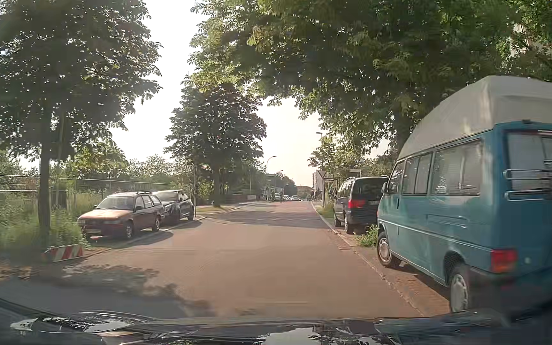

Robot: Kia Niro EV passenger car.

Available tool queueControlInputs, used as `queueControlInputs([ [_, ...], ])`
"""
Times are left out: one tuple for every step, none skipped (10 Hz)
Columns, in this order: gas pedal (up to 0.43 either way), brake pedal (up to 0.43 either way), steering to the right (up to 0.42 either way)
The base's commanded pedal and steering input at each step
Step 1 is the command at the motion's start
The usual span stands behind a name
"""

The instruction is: Follow the waypoints while adhering to traffic rules and regulations

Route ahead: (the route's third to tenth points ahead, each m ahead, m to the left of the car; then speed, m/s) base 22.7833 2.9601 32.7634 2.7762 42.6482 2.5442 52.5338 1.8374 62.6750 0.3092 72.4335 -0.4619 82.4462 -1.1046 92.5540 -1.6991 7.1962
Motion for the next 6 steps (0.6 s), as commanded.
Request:
queueControlInputs([
  [0.0,0.0,0.002],
  [0.0,0.0,0.003],
  [0.0,0.0,0.004],
  [0.0,0.0,0.005],
  [0.0,0.0,0.006],
  [0.0,0.0,0.006],
])
